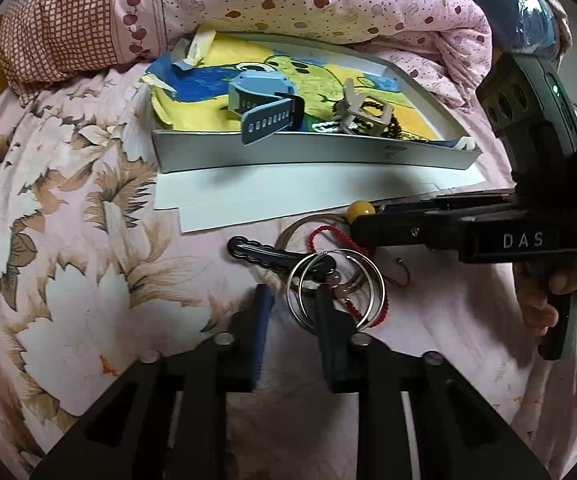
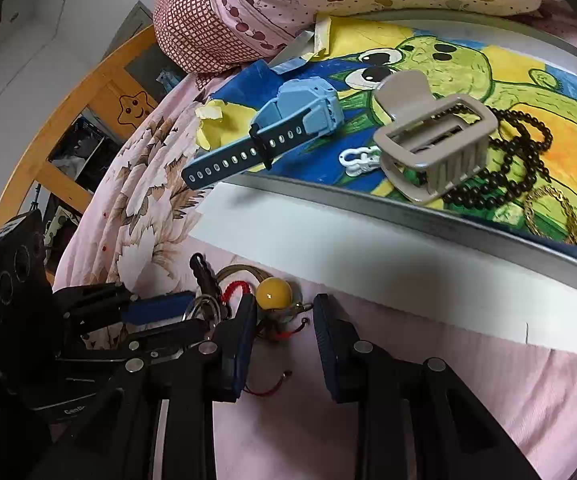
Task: Organize jewelry
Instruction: 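Grasp the silver rings with the left gripper while the right gripper grasps the yellow bead charm, then carry the silver rings and yellow bead charm over the grey tray with both grippers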
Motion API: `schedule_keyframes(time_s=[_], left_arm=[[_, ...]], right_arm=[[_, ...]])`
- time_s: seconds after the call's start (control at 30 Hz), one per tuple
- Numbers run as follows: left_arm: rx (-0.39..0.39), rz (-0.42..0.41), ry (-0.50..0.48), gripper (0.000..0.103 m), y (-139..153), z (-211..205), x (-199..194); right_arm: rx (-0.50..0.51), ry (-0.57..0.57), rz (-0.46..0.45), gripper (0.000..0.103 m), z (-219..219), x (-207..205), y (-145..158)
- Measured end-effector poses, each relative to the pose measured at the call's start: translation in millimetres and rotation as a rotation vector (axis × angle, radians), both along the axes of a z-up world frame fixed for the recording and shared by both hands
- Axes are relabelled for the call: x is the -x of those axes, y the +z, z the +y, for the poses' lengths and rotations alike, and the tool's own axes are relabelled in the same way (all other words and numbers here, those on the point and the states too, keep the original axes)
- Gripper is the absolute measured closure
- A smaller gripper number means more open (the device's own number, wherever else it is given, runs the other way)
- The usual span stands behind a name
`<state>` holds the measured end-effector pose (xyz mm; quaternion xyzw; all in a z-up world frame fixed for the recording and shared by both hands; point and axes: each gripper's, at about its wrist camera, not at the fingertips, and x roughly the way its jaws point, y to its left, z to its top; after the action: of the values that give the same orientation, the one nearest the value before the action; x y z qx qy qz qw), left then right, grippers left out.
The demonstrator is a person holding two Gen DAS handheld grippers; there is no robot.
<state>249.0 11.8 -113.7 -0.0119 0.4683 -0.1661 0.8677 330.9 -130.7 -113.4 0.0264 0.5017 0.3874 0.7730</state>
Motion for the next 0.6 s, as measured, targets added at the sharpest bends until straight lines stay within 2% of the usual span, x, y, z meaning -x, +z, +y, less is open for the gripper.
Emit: schedule_keyframes(time_s=[0.1,0.17,0.37,0.6], left_arm=[[-0.003,0.008,0.024,0.098,-0.6,3.3,-1.2],[0.017,0.025,0.048,0.1,-0.2,8.7,-1.5],[0.042,0.045,0.107,0.1,6.2,17.6,11.5],[0.073,0.034,0.139,0.101,19.6,19.7,36.8]], right_arm=[[-0.005,0.005,-0.01,0.081,1.3,1.3,0.7],[-0.009,-0.007,-0.015,0.082,-0.8,4.6,1.8],[-0.053,-0.092,-0.019,0.082,-28.6,17.8,11.0],[-0.098,-0.208,-0.08,0.082,-68.2,40.8,35.9]])
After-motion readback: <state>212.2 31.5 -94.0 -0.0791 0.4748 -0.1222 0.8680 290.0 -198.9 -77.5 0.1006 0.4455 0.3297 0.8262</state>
